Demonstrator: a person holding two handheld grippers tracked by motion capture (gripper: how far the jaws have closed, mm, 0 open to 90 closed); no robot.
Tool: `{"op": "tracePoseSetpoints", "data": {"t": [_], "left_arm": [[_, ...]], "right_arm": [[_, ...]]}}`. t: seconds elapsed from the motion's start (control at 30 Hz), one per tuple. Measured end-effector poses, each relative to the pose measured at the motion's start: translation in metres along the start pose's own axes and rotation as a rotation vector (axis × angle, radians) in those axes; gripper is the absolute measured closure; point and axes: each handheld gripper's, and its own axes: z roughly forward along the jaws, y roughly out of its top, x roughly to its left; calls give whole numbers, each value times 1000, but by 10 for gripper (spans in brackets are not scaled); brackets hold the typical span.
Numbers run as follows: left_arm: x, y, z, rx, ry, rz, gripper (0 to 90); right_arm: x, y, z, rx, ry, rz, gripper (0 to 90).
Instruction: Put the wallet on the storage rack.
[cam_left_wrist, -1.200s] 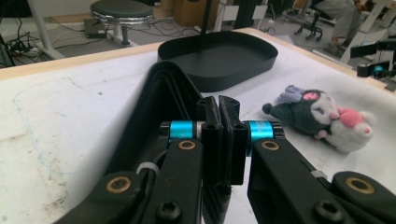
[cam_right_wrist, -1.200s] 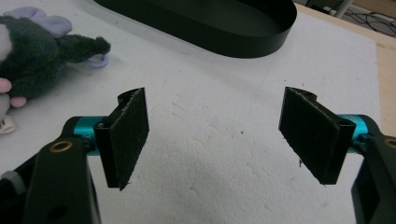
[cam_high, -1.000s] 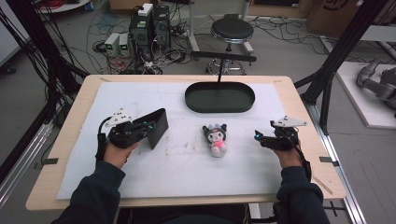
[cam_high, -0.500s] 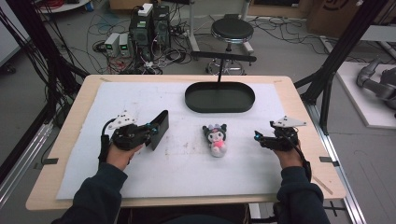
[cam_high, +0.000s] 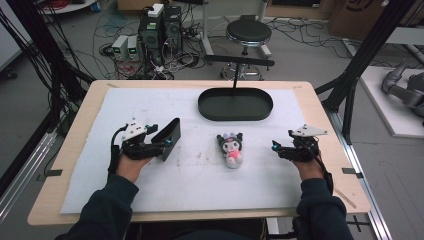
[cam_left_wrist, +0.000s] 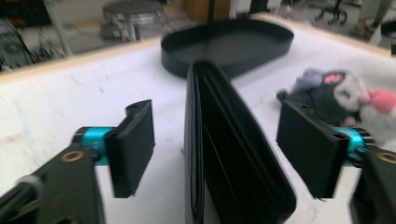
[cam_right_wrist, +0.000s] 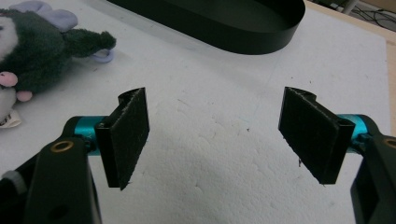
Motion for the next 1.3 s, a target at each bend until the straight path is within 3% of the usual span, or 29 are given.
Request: {"op": "tracePoseSetpoints", "data": {"t": [0.13, 0.2, 0.27, 0.33, 0.53, 0.57, 0.63, 0.7, 0.8, 0.87, 1.03, 1.07, 1.3], "left_arm": [[2, -6, 6, 46, -27, -38, 497], [2, -5, 5, 42, -27, -33, 665], [3, -4, 4, 38, -3, -23, 751], [7, -1, 5, 39, -5, -42, 759], [10, 22, 11, 8, -12, -31, 767], [10, 36, 15, -10, -11, -14, 767], [11, 43, 17, -20, -13, -7, 768], [12, 66, 26, -43, -23, 23, 768], [14, 78, 35, -55, -28, 36, 769], [17, 94, 51, -59, -39, 43, 769], [17, 110, 81, -49, -53, 62, 769], [17, 114, 90, -28, -51, 70, 768], [8, 116, 144, 42, -52, 113, 769]], "right_arm": [[0, 0, 0, -3, 3, 1, 250], [0, 0, -1, -6, 1, 1, 250], [0, 0, -1, -11, 1, 2, 251], [-1, 0, -1, -13, -4, 5, 252], [-3, 1, -2, -24, -2, 17, 252], [-4, 1, -2, -24, -2, 18, 252], [-4, 1, -1, -26, -2, 22, 252], [-5, 1, -1, -29, 0, 26, 252], [-5, 1, -2, -35, 3, 30, 252], [-6, 1, -3, -41, 6, 33, 252], [-7, 1, -3, -49, 12, 46, 252], [-7, 1, -3, -50, 12, 46, 252], [-8, 1, -3, -54, 25, 55, 252]]}}
